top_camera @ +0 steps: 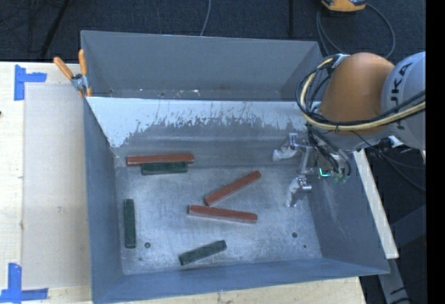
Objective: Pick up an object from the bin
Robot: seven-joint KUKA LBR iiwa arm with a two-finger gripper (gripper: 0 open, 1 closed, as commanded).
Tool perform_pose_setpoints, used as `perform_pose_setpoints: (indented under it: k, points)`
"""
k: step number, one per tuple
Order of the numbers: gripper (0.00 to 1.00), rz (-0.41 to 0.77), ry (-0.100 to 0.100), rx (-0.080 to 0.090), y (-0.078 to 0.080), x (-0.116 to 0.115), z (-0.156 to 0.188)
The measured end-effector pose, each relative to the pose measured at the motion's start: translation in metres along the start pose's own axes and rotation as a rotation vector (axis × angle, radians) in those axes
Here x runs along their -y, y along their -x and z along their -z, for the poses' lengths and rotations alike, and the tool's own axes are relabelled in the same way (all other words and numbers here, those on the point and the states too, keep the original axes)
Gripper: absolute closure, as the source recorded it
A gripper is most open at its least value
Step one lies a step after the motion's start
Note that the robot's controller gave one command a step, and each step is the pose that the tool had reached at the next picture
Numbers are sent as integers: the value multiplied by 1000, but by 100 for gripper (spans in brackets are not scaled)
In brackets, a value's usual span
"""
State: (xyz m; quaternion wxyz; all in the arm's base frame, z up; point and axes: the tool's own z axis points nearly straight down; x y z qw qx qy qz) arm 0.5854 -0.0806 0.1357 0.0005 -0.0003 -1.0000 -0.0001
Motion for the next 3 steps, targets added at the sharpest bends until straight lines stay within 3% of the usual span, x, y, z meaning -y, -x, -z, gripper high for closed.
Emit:
perform_pose_setpoints:
  k: [1,2,3]
  points:
    - [100,-2,0,12,-2,-45,-59]
    - [100,-2,0,12,-2,-45,-59]
    - [100,194,-1,8,-13,-78,130]
